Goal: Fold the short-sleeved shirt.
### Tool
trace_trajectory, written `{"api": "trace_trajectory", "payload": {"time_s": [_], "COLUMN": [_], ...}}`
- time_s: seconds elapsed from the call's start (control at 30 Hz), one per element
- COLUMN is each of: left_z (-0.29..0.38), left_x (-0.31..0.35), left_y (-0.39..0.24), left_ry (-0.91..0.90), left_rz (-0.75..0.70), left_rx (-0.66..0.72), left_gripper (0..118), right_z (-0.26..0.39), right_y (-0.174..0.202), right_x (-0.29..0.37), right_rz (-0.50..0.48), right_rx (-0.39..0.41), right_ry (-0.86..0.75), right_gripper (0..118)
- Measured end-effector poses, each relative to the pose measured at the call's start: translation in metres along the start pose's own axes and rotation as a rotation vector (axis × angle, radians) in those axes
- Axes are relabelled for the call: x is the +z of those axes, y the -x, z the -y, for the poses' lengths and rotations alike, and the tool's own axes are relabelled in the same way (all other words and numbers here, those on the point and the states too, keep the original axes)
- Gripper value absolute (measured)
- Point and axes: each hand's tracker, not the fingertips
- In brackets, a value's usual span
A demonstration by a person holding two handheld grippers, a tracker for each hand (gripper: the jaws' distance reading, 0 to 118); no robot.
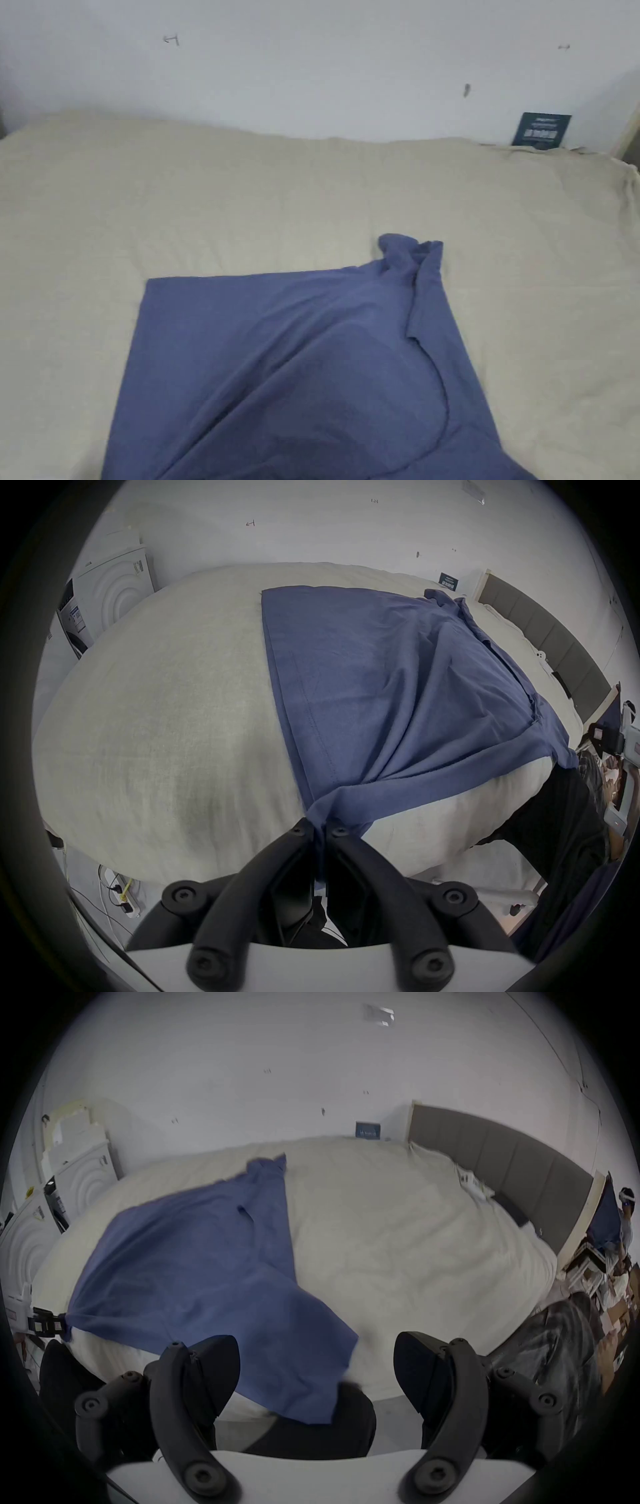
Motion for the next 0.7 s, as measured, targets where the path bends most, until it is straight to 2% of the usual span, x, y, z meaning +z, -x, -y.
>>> {"api": "trace_trajectory", "payload": {"time_s": [0.07, 0.17, 0.2, 0.23, 0.27, 0.3, 0.33, 0.4, 0.53, 0.7], "left_z": [0.0, 0.0, 0.0, 0.0, 0.0, -0.001, -0.001, 0.0, 0.0, -0.002], "left_x": [-0.001, 0.001, 0.001, 0.001, 0.0, 0.0, 0.0, 0.0, 0.0, 0.016], "left_y": [0.001, -0.002, -0.002, -0.002, -0.001, -0.001, -0.001, 0.0, 0.0, -0.005], "left_ry": [0.003, 0.001, 0.0, 0.001, 0.001, 0.002, 0.002, 0.001, 0.002, -0.042], "left_rz": [0.004, 0.006, 0.006, 0.008, 0.009, 0.01, 0.011, 0.012, 0.013, 0.013], "left_rx": [0.008, 0.016, 0.017, 0.021, 0.023, 0.024, 0.026, 0.03, 0.032, 0.004], "left_gripper": [4, 4, 4, 4, 4, 4, 4, 4, 4, 4], "right_z": [0.002, 0.001, 0.001, 0.0, -0.001, -0.002, -0.003, -0.003, -0.003, -0.008], "right_y": [-0.011, -0.015, -0.017, -0.017, -0.017, -0.017, -0.016, -0.014, -0.015, -0.023], "right_x": [-0.018, -0.047, -0.055, -0.063, -0.068, -0.07, -0.071, -0.068, -0.061, -0.044], "right_rz": [-0.06, -0.044, -0.05, -0.072, -0.091, -0.093, -0.088, -0.093, -0.109, -0.218], "right_rx": [-0.042, -0.05, -0.047, -0.054, -0.056, -0.059, -0.054, -0.04, -0.035, -0.203], "right_ry": [0.065, 0.115, 0.135, 0.157, 0.185, 0.181, 0.186, 0.182, 0.157, 0.093], "right_gripper": [95, 94, 88, 75, 47, 30, 18, 7, 5, 4]}}
